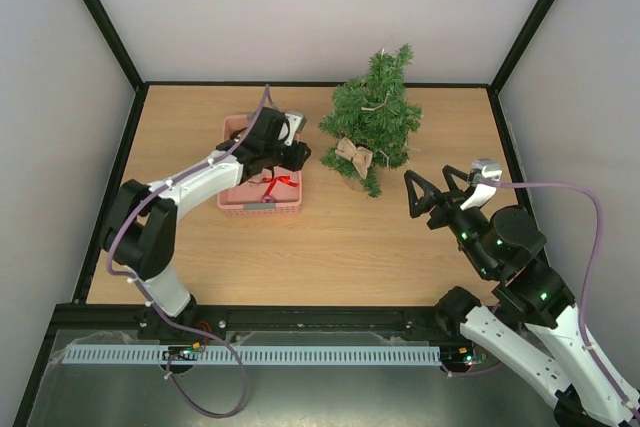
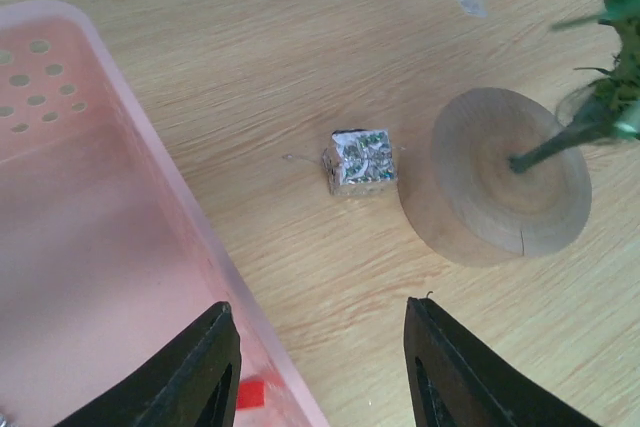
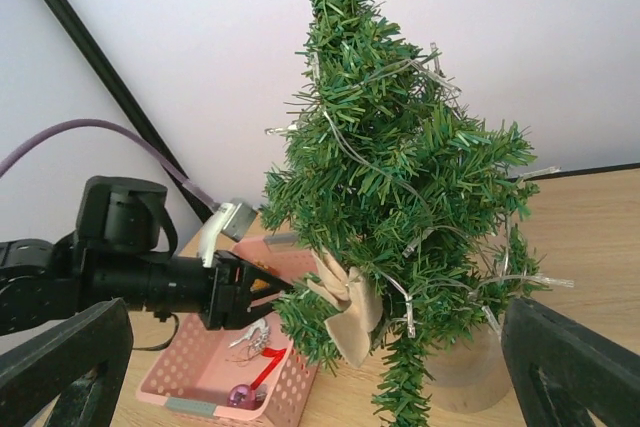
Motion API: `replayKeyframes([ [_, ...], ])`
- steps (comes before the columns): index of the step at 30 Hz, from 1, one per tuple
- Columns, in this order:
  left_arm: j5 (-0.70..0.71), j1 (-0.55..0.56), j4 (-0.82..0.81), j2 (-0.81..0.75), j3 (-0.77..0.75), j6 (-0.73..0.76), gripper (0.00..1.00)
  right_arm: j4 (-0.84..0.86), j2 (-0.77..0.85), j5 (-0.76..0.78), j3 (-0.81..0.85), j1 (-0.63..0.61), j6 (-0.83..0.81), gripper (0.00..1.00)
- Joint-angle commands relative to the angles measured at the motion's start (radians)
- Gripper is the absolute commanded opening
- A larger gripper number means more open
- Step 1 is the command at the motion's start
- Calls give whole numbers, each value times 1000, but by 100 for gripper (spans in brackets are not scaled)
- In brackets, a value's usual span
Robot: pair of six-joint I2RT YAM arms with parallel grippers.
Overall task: Decorate the small christmas tree
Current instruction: Pick up the decoration item from the center of the board.
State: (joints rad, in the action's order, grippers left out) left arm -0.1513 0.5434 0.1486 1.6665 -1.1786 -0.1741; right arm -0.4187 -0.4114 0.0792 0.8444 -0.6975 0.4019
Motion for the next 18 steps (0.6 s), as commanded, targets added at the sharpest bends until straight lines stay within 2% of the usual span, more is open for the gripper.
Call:
replayKeyframes([
  [1,-91,-11,-82,67,-48,9,46,-22,6,11,12,3,-2,99],
  [6,-167,-13,-132,152,-90,-10,46,-27,23,23,4,3,11,99],
  [18,-138,-19,-57,407,-338,-114,46,-34,8,37,30,3,-5,99],
])
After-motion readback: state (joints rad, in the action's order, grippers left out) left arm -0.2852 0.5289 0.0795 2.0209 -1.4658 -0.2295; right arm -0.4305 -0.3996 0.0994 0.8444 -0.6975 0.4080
